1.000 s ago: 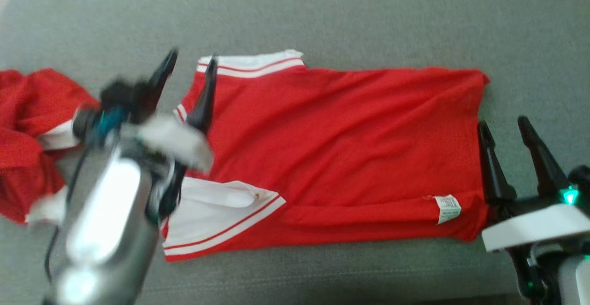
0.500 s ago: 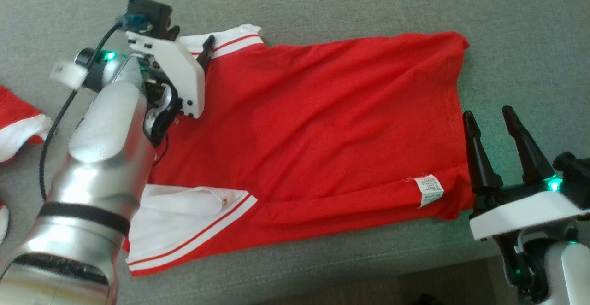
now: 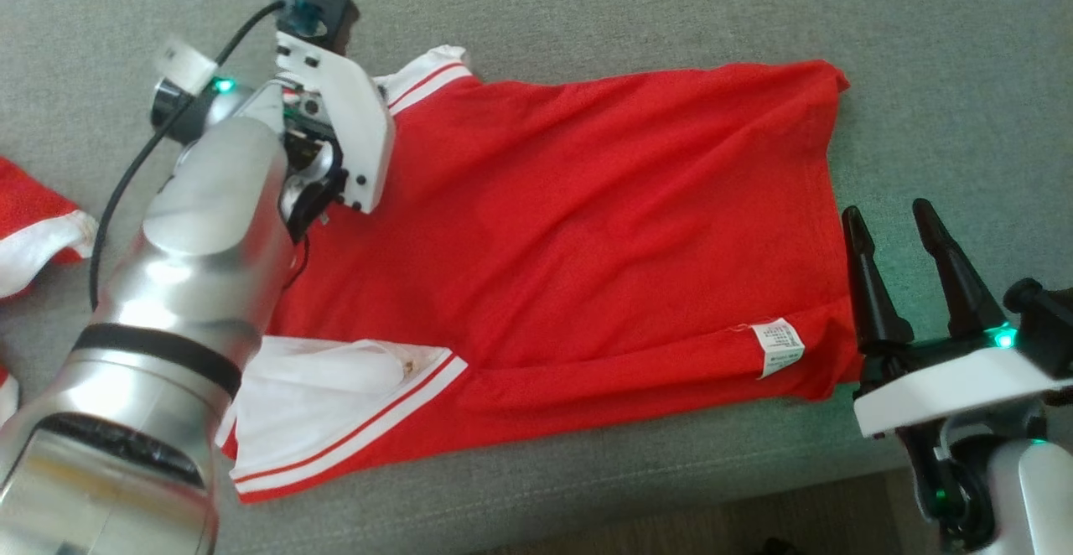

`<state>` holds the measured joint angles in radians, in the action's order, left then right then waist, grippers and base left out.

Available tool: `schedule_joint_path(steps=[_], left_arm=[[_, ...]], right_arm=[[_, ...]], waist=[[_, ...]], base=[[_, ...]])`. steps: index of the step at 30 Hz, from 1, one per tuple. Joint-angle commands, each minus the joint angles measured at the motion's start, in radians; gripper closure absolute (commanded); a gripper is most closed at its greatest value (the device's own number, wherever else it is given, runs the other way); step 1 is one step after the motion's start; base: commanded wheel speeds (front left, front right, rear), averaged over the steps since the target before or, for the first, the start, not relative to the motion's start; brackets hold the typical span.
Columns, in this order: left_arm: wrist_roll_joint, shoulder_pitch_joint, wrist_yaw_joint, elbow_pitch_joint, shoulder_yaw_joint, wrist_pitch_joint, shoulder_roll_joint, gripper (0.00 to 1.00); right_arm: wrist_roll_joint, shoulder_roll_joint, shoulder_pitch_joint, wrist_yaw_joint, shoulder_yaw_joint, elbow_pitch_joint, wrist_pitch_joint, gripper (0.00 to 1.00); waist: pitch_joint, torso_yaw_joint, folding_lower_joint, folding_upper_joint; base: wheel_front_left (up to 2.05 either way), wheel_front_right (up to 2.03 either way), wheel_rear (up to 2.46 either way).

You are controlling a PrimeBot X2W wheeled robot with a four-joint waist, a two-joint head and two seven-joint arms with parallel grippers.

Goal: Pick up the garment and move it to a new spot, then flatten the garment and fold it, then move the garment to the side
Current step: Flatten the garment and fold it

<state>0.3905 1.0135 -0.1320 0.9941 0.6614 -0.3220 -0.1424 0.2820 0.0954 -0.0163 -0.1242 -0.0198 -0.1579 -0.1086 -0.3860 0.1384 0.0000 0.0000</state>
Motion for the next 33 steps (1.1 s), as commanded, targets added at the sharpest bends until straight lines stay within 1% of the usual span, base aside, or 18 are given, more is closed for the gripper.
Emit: schedule_joint_path(steps=[1,4,7,9,14,18,21,27,30,33], left_arm=[[0.003,-0.004,0.002,0.006,-0.004,-0.021,-0.027,1.00],[0.023,0.003,0.002,0.002,0.010,-0.001,-0.039,1.00],[0.032,0.009,0.006,-0.003,-0.003,0.077,-0.046,1.00],[0.039,0.009,0.018,-0.008,-0.017,0.134,-0.045,1.00],[0.059,0.003,0.024,-0.021,-0.039,0.231,-0.040,1.00],[0.062,-0.003,0.024,-0.033,-0.036,0.280,-0.029,1.00],[0.061,-0.005,0.022,-0.045,-0.030,0.311,-0.017,1.00],[0.058,-0.002,0.021,-0.058,-0.017,0.355,-0.003,1.00],[0.061,-0.001,0.020,-0.060,-0.013,0.374,0.004,1.00],[0.063,-0.002,0.019,-0.060,-0.010,0.392,0.006,1.00]], right_arm=[[0.008,0.001,-0.029,-0.007,-0.016,-0.030,0.007,0.00],[0.012,-0.001,-0.030,-0.007,-0.015,-0.029,0.005,0.00],[0.014,0.002,-0.041,-0.007,-0.005,-0.027,0.007,0.00],[0.012,0.008,-0.061,-0.007,0.005,-0.024,0.004,0.00],[0.019,0.056,-0.161,-0.007,0.045,0.030,-0.025,0.00],[0.054,0.102,-0.275,-0.007,0.068,0.135,-0.053,0.00],[0.071,0.137,-0.358,-0.007,0.060,0.237,-0.078,0.00],[0.109,0.179,-0.490,-0.007,0.007,0.477,-0.153,0.00],[0.122,0.194,-0.520,-0.007,-0.034,0.562,-0.176,0.00],[0.138,0.206,-0.540,-0.007,-0.067,0.621,-0.180,0.00]], waist=[[0.000,0.000,0.0000,0.0000],[0.001,-0.001,0.0000,0.0000],[0.006,-0.003,0.0000,0.0000],[0.012,-0.006,0.0000,0.0000],[0.018,-0.028,0.0000,0.0000],[0.007,-0.056,0.0000,0.0000],[-0.006,-0.077,0.0000,0.0000],[-0.033,-0.109,0.0000,0.0000],[-0.038,-0.119,0.0000,0.0000],[-0.041,-0.124,0.0000,0.0000]], base=[[0.00,0.00,0.00],[0.00,0.00,0.00],[0.00,0.00,0.00],[0.00,0.00,0.00],[0.00,0.00,0.00],[0.00,0.00,0.00],[0.00,0.00,0.00],[0.00,0.00,0.00],[0.00,0.00,0.00],[0.00,0.00,0.00]])
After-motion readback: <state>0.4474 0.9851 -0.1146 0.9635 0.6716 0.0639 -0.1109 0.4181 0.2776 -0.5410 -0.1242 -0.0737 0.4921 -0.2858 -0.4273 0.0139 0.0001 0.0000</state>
